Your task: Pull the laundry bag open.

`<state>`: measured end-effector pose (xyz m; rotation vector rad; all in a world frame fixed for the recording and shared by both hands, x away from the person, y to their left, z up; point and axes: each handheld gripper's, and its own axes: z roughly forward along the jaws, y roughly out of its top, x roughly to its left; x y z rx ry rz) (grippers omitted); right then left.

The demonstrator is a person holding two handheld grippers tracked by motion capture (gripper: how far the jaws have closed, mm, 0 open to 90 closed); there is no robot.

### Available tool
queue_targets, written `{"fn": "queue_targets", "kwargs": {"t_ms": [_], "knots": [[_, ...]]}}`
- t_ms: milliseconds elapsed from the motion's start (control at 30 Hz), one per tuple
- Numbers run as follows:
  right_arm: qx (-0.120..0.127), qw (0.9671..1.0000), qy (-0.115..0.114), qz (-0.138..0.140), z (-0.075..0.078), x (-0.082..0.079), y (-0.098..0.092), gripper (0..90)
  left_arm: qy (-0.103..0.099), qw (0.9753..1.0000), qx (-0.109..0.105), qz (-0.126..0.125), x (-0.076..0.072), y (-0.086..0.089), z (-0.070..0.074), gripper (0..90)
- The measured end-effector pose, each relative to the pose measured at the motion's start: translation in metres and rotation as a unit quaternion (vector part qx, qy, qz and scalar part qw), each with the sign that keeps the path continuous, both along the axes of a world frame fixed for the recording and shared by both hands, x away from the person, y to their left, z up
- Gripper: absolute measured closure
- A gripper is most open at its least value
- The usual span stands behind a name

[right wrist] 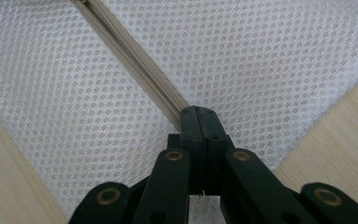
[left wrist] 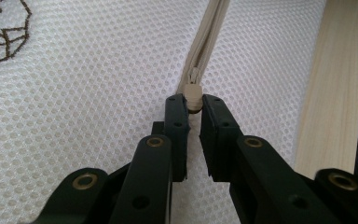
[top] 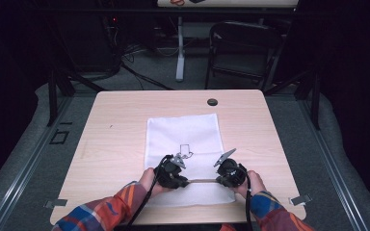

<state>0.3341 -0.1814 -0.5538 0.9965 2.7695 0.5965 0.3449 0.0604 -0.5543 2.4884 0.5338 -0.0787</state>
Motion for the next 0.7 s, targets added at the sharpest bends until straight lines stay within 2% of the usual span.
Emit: {"fn": "queue_targets", "kwargs": {"t_ms": [133,300,333,367,533,667,700], "knots": [[0.0,1.0,0.001,-0.002,0.0,0.0,0.0,90.0,0.001,1.0,0.0,-0.003,-0.001,0.0,0.001,81.1],[-0.006,1.0,0.003,-0.001,0.001,0.001,-0.001,90.0,0.002,0.9999,0.004,0.011,0.004,0.011,0.001,81.1],[0.006,0.9999,0.0,-0.011,-0.001,0.0,-0.001,90.0,0.004,0.9999,0.004,0.013,0.004,0.013,0.002,81.1],[-0.002,1.0,0.003,-0.005,0.0,0.001,-0.001,90.0,0.001,0.9999,0.004,0.014,0.004,0.015,0.002,81.1],[-0.008,1.0,0.0,-0.005,0.001,0.001,-0.002,90.0,0.005,0.9999,0.002,0.014,0.002,0.02,0.003,81.0],[-0.002,1.0,0.003,-0.004,0.0,0.001,-0.002,90.0,0.006,0.9999,0.001,0.014,0.001,0.02,0.003,81.1],[0.009,0.9999,0.001,-0.011,-0.001,0.0,-0.002,90.0,0.006,0.9999,0.0,0.014,0.001,0.02,0.003,81.1]]}}
